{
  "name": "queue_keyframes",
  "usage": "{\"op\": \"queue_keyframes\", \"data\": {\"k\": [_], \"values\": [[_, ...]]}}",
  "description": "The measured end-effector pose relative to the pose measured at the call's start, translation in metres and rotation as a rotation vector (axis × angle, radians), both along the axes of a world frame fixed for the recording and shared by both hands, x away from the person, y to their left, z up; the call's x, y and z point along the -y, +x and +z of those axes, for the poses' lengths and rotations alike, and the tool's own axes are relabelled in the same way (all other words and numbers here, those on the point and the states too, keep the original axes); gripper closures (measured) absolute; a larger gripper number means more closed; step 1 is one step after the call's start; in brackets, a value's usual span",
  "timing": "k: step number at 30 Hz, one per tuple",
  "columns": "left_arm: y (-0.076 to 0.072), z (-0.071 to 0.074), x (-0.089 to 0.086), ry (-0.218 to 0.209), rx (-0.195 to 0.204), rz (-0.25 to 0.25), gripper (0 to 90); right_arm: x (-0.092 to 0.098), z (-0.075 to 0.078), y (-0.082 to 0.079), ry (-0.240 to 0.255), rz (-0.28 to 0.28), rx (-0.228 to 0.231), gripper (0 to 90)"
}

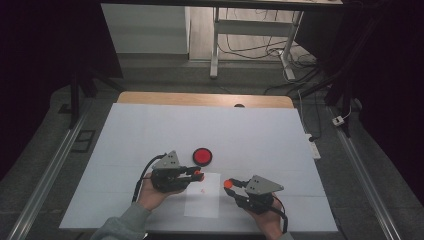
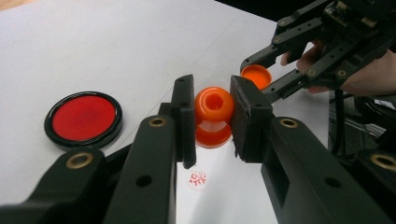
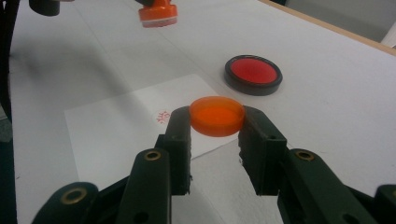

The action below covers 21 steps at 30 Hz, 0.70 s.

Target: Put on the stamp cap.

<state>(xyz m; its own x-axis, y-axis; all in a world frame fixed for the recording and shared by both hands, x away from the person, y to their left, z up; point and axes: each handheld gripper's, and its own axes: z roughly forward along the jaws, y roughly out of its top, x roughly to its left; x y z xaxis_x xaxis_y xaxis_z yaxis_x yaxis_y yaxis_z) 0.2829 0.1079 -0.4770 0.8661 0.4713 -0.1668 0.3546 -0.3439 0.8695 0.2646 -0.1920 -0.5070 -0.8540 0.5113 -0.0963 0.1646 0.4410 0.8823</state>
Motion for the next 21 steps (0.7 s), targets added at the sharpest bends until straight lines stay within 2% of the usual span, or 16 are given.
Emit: {"op": "queue_keyframes", "data": {"k": [21], "values": [[-0.002,0.002,0.006,0.007,0.006,-0.013,71.7,-0.027,-0.007,0.0,-0.016,0.051,-0.009,64.2]]}}
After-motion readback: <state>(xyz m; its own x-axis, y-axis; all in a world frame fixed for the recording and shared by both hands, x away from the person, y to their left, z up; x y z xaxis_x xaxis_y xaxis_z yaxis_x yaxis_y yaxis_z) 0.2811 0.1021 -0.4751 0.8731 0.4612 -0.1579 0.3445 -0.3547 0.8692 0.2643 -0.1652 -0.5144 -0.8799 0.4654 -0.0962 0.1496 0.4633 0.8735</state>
